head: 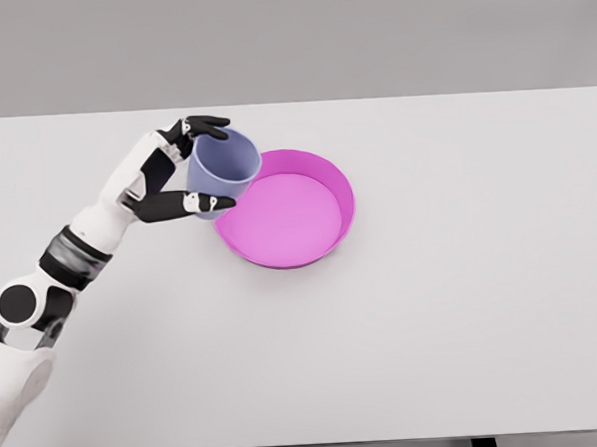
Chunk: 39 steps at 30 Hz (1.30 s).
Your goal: Flip the cup with left arm and place it on the plate
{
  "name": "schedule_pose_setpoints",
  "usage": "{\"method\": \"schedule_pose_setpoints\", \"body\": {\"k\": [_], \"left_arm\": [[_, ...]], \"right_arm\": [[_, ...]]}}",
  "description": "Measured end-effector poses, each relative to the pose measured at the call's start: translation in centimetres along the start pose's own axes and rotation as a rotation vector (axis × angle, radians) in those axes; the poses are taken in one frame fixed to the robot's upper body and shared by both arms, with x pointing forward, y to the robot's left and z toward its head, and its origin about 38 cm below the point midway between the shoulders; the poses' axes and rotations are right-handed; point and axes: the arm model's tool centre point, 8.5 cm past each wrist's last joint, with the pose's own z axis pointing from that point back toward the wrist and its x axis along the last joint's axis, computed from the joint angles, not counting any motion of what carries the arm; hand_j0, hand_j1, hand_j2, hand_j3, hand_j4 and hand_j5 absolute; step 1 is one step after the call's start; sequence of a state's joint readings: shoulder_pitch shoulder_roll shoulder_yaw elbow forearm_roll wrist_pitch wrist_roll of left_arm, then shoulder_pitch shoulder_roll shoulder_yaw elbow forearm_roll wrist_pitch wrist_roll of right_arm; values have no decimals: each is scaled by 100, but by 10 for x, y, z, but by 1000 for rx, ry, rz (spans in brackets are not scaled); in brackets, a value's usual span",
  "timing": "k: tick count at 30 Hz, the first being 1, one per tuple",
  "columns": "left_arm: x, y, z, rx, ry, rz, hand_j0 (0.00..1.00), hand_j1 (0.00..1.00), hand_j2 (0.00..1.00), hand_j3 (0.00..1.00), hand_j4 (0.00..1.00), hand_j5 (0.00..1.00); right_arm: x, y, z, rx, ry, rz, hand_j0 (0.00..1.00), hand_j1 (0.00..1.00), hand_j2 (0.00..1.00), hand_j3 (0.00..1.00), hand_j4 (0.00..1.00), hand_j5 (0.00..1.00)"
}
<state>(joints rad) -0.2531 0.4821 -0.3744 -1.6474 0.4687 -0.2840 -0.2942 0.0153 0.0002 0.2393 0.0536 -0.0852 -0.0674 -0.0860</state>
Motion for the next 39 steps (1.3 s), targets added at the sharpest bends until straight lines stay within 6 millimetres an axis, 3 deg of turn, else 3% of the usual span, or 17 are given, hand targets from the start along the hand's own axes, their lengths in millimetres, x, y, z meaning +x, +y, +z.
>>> {"method": "schedule_pose_setpoints", "body": {"k": [9, 17, 26, 39], "left_arm": [[-14, -27, -32, 30, -104, 73, 51, 51, 51, 51, 51, 51], [-29, -51, -40, 84, -241, 116, 51, 51, 51, 51, 51, 51], [-56, -74, -48, 81, -208, 171, 51, 51, 51, 51, 51, 51], [-66, -73, -48, 105, -187, 198, 51, 51, 51, 51, 51, 51]], "right_arm": [[0, 0, 0, 0, 0, 0, 100, 100, 100, 100, 100, 100], [0, 0, 0, 0, 0, 0, 100, 100, 100, 100, 100, 100], [0, 0, 0, 0, 0, 0, 100, 100, 100, 100, 100, 100], [0, 0, 0, 0, 0, 0, 100, 100, 100, 100, 100, 100]]}}
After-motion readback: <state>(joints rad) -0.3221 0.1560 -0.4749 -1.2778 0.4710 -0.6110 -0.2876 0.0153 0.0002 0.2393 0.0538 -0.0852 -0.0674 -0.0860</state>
